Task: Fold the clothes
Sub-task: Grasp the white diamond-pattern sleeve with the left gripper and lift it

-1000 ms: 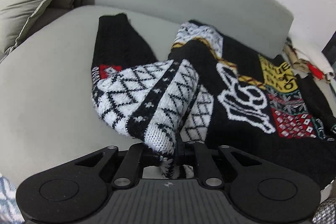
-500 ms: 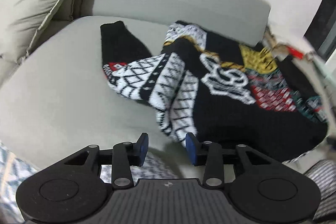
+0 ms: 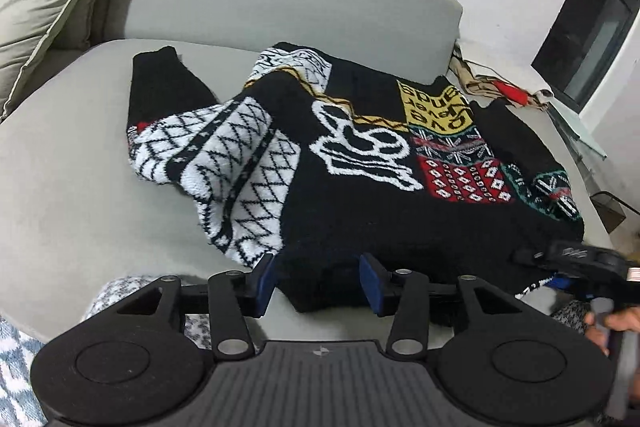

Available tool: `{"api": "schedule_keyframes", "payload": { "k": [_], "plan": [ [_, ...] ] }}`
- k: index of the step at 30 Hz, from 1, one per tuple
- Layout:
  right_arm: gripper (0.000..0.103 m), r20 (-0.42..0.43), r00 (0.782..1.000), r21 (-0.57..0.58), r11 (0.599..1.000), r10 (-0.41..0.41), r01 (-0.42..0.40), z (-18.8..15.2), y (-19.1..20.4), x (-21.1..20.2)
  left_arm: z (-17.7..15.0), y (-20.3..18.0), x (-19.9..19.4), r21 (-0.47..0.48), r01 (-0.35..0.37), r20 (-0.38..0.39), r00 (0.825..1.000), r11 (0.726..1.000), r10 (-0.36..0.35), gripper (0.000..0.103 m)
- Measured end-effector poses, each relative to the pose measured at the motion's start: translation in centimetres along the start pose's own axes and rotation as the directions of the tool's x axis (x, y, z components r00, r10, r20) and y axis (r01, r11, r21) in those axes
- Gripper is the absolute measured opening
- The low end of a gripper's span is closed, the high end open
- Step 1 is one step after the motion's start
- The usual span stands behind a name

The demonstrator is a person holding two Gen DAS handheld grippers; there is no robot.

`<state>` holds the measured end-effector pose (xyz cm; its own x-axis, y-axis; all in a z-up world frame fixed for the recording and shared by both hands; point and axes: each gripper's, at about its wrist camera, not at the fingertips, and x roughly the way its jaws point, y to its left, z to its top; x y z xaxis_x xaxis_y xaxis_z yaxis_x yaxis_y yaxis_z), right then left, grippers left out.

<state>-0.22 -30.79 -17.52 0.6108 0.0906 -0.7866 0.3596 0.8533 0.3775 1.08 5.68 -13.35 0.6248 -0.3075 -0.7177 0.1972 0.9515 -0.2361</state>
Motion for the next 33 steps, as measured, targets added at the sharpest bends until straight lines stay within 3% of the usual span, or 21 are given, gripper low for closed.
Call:
{"api": "schedule_keyframes", "payload": {
  "k": [1,3,7,10,13,14,15,16,17,20,23,25,27,30,33],
  "plan": [
    [0.021,0.004,1.0,-0.01,1.0,-0.017,0.017,-0.3,0.2,0.3,0.0,0.0,-0.1,0.006,-0.003,0.001,1.0,1.0,0.003,0.045],
    [0.014,0.046,0.998,-0.074,0.996,-0.041,0.044,-0.6,1.0,-0.3,0.1,0.1,-0.2,0.015,-0.019,0.006,1.0,1.0,0.019,0.045],
    [0.013,0.18,0.976,-0.163,0.974,-0.125,0.155,0.3,2.3,-4.0,0.4,0.9,-0.3,0.008,-0.039,0.01,0.999,0.999,0.039,0.045],
    [0.013,0.163,0.96,-0.164,0.953,-0.229,0.255,1.1,1.6,-3.6,0.4,1.5,0.0,-0.003,-0.054,0.001,0.999,0.999,0.054,0.045],
    [0.02,0.053,0.979,-0.17,0.964,-0.199,0.205,0.9,1.2,-3.1,0.4,2.6,0.3,-0.029,-0.072,-0.017,0.997,0.997,0.072,0.045],
    [0.03,0.032,0.982,-0.174,0.966,-0.187,0.19,0.8,1.2,-3.3,0.5,3.0,0.3,-0.04,-0.077,-0.02,0.997,0.996,0.077,0.045],
    [0.052,0.028,0.984,-0.182,0.967,-0.177,0.18,0.6,1.6,-4.1,0.7,3.4,0.3,-0.052,-0.082,-0.02,0.996,0.995,0.081,0.045],
    [0.061,0.02,0.986,-0.191,0.967,-0.167,0.168,0.4,2.1,-4.8,0.8,3.8,0.2,-0.06,-0.087,-0.017,0.996,0.994,0.086,0.045],
    [0.065,0.003,0.988,-0.202,0.968,-0.154,0.151,0.2,2.7,-5.5,1.0,4.2,0.1,-0.067,-0.091,-0.012,0.996,0.994,0.091,0.045],
    [0.065,-0.045,0.996,-0.239,0.969,-0.073,0.06,-0.6,5.1,-7.2,1.7,4.8,0.8,-0.062,-0.102,0.001,0.995,0.993,0.102,0.044],
    [0.06,-0.031,0.996,-0.278,0.957,0.083,-0.088,-1.6,7.5,-7.7,2.3,4.4,3.1,-0.019,-0.081,-0.03,0.996,0.997,0.081,0.031],
    [0.04,-0.028,0.99,-0.308,0.94,0.142,-0.143,-2.1,9.3,-6.3,2.7,4.1,4.6,0.01,-0.067,-0.051,0.996,0.998,0.067,0.027],
    [0.012,-0.062,0.986,-0.35,0.922,0.154,-0.166,-2.5,11.7,-4.0,3.2,3.8,6.1,0.038,-0.051,-0.072,0.996,0.998,0.054,0.02],
    [0.01,-0.103,0.988,-0.451,0.879,0.117,-0.152,-3.7,15.0,-0.5,2.6,3.2,8.0,0.1,-0.037,-0.158,0.986,0.994,0.053,0.02],
    [0.012,-0.161,0.987,-0.505,0.86,-0.006,-0.077,-4.8,16.1,2.9,1.8,2.9,8.6,0.176,-0.024,-0.208,0.976,0.984,0.061,0.02]
  ]
}}
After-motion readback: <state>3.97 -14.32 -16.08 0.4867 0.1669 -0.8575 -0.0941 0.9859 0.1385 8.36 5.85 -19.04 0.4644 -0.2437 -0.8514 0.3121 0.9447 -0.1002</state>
